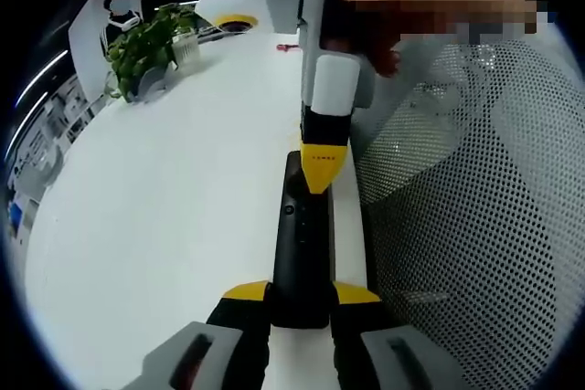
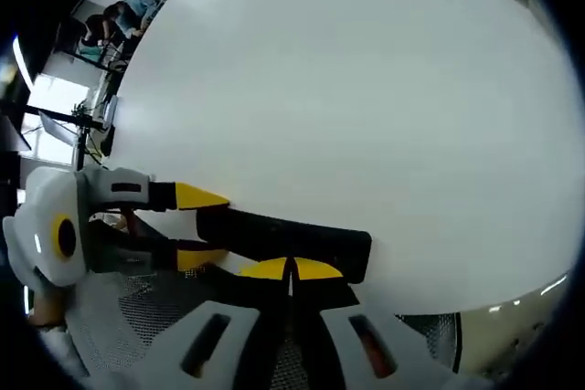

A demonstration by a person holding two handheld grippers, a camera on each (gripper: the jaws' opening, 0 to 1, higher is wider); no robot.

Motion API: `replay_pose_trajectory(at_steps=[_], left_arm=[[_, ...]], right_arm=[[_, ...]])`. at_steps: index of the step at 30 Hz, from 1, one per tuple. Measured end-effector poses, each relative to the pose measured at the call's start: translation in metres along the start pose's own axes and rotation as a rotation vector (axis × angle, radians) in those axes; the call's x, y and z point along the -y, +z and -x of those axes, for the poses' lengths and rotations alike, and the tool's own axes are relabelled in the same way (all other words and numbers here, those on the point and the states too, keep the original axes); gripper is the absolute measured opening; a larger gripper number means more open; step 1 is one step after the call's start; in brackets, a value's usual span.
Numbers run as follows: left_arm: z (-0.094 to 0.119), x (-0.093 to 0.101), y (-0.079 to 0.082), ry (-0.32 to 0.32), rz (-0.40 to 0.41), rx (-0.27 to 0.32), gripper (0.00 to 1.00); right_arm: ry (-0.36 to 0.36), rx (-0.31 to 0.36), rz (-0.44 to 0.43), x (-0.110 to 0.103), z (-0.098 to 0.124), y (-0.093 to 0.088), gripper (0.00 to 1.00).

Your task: Press the specified remote control buttons in sequence, fully releasing each button before pressing the next.

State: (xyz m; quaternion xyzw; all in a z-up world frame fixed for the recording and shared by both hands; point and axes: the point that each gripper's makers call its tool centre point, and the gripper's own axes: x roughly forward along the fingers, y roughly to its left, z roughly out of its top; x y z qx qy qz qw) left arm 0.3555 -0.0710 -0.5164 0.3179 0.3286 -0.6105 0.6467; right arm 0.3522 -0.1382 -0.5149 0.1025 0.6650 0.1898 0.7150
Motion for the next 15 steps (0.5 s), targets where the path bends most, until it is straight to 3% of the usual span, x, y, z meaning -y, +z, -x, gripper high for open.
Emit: replay_pose_trajectory(at_steps=[15], left_arm=[[-0.0004, -0.0003, 0.0000, -0.001, 0.012, 0.000, 0.25]], right_arm=[[-0.040, -0.035, 0.021, 0.0039, 0.0016, -0.0054, 0.00]])
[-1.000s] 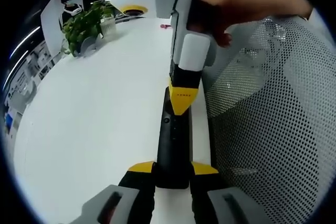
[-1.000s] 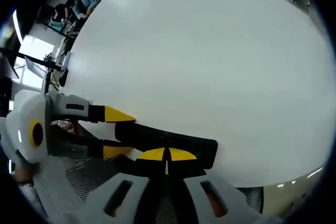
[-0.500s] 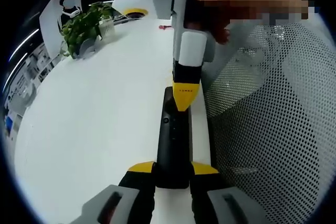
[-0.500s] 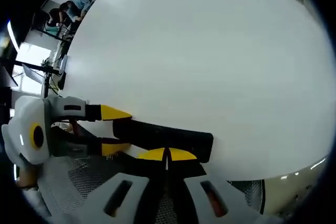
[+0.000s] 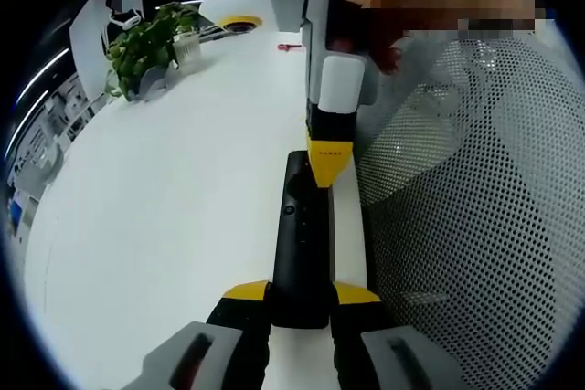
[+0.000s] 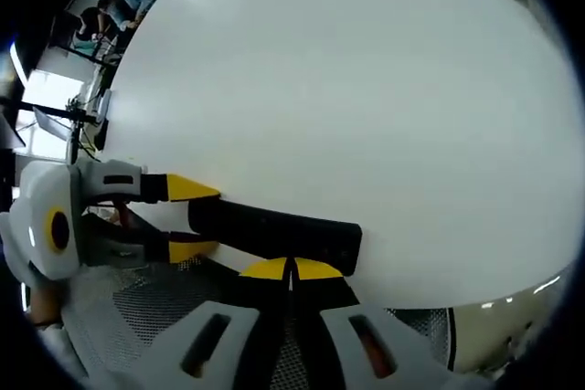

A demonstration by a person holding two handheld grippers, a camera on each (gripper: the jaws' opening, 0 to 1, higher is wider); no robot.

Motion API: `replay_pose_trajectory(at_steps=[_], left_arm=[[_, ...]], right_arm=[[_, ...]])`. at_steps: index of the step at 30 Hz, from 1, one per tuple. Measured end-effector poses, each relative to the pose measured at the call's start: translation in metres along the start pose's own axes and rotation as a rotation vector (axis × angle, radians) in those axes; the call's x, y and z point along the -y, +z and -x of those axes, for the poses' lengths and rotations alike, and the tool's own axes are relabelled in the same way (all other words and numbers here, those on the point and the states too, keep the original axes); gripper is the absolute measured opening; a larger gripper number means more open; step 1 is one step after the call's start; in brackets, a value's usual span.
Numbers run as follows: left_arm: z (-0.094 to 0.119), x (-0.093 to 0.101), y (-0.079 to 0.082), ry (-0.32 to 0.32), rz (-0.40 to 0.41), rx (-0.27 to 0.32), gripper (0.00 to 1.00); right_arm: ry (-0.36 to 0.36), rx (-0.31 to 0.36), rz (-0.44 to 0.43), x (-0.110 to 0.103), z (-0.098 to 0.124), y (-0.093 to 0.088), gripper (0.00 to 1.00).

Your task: Press the specified remote control buttons in sequence, fully releasing each button before pressing the next.

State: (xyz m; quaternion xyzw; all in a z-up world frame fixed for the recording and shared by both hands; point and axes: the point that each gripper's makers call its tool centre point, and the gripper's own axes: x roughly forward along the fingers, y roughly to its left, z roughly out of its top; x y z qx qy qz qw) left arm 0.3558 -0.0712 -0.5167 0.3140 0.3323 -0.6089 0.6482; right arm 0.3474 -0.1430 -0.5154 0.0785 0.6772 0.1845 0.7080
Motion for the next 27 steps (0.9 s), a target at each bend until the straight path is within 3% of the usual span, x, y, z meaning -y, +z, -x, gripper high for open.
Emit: replay_pose_trajectory(at_steps=[19, 27], left_arm=[[-0.0005, 0.0001, 0.0003, -0.002, 0.008, 0.002, 0.25], [-0.0005, 0.0000, 0.0005, 0.001, 0.002, -0.007, 0.25]], right_arm=[[-0.059, -0.009, 0.058, -0.0002, -0.0012, -0.0014, 0.00], [-0.020, -0.003, 0.017, 0.0001, -0.0001, -0.0016, 0.00]])
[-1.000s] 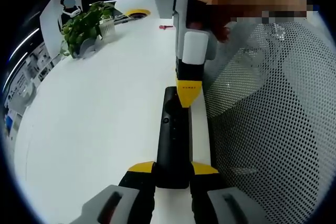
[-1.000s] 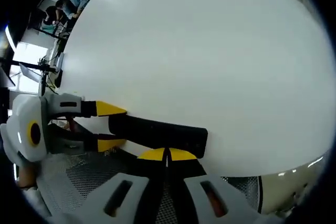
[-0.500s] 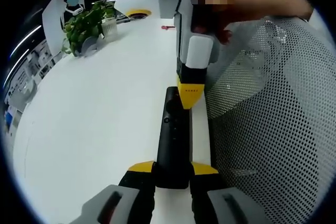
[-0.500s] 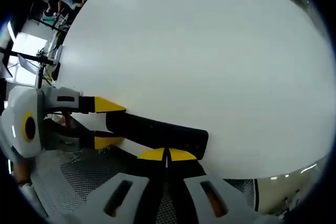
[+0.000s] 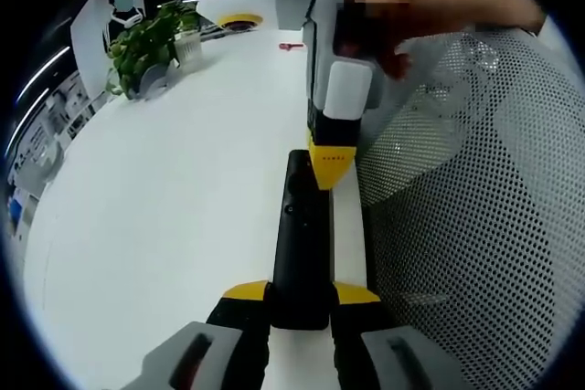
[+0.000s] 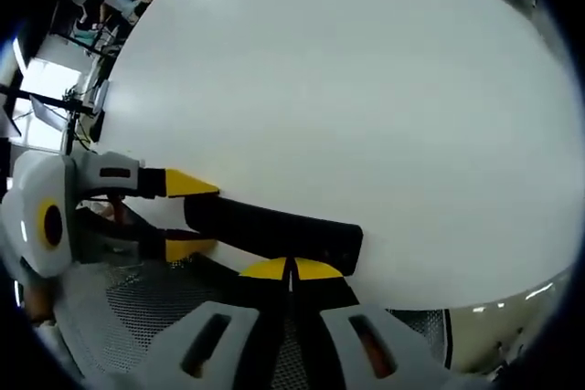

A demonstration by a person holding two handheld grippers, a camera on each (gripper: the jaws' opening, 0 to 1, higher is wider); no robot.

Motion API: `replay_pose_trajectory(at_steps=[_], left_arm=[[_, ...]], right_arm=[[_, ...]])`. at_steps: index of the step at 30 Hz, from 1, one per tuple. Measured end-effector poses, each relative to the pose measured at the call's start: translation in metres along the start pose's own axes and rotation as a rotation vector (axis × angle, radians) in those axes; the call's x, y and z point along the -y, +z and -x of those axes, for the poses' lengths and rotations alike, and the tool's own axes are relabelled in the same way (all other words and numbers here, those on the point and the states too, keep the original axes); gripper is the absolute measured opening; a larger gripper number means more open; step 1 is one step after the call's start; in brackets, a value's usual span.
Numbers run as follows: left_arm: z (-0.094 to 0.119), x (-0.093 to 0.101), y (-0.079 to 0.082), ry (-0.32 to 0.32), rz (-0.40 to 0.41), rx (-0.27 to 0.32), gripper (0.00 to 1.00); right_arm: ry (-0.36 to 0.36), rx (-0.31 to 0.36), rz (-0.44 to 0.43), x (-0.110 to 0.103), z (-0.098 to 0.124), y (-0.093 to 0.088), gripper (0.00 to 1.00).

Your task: Press the specified remote control buttons in sequence, fully releasing each button before pressing the next.

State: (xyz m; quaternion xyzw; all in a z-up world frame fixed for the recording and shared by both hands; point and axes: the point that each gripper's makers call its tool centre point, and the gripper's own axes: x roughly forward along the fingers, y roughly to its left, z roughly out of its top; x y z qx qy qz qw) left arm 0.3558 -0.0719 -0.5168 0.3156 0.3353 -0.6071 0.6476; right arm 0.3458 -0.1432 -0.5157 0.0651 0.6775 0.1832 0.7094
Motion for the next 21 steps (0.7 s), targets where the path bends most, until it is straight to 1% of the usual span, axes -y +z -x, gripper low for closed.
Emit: replay_pose_trajectory(at_steps=[8, 16, 21], left_arm=[[0.000, 0.000, 0.000, 0.000, 0.002, 0.001, 0.25], [0.001, 0.000, 0.000, 0.002, 0.002, 0.000, 0.25], [0.001, 0.000, 0.000, 0.001, 0.002, 0.001, 0.25]], right_arm=[[0.009, 0.004, 0.001, 0.000, 0.001, 0.000, 0.00], [-0.001, 0.047, 0.008, 0.001, 0.005, 0.009, 0.00], [-0.015, 0.076, 0.030, 0.000, 0.006, 0.014, 0.00]])
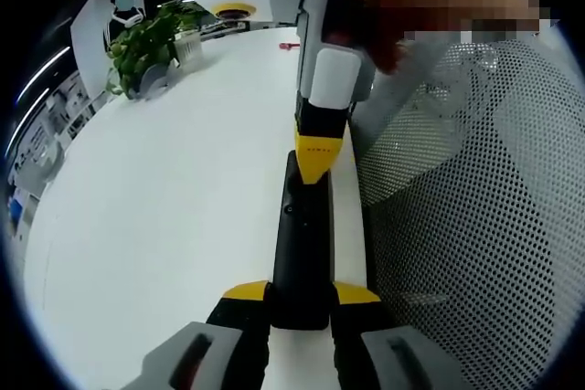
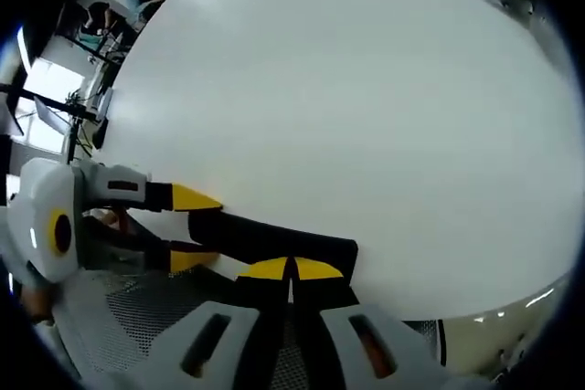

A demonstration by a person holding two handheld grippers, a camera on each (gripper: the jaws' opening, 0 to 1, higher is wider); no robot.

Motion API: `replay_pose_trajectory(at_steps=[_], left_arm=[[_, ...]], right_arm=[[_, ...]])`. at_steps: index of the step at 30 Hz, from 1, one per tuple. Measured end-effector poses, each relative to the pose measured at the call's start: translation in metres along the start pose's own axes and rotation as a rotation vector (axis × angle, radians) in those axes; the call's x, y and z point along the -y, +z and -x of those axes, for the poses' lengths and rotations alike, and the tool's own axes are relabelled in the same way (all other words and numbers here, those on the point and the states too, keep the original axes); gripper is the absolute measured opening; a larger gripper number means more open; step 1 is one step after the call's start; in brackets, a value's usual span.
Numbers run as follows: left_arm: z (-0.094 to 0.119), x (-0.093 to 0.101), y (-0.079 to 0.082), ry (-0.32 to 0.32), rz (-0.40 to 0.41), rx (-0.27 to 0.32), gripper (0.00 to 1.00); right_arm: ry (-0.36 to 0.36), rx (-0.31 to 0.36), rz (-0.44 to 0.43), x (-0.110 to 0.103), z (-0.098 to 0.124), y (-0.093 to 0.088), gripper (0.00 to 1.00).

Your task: Press the specified remote control buttons in sequence, fully releasing each button before pressing the next.

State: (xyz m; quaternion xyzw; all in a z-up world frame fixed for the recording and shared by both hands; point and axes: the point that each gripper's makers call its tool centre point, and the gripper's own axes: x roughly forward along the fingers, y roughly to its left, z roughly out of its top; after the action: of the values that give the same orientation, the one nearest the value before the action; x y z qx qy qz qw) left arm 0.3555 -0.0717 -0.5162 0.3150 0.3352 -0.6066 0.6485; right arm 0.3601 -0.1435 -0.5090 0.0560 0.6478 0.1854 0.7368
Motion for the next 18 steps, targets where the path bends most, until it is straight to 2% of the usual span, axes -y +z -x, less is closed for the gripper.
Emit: replay_pose_trajectory(at_steps=[9, 18], left_arm=[[-0.0002, 0.0000, 0.0000, 0.000, 0.004, 0.003, 0.25], [-0.0009, -0.0007, -0.0001, -0.003, 0.004, -0.002, 0.25]], right_arm=[[-0.018, -0.013, 0.038, -0.0001, -0.0045, 0.0002, 0.00], [0.016, -0.012, 0.007, 0.0013, -0.0055, 0.0014, 0.00]])
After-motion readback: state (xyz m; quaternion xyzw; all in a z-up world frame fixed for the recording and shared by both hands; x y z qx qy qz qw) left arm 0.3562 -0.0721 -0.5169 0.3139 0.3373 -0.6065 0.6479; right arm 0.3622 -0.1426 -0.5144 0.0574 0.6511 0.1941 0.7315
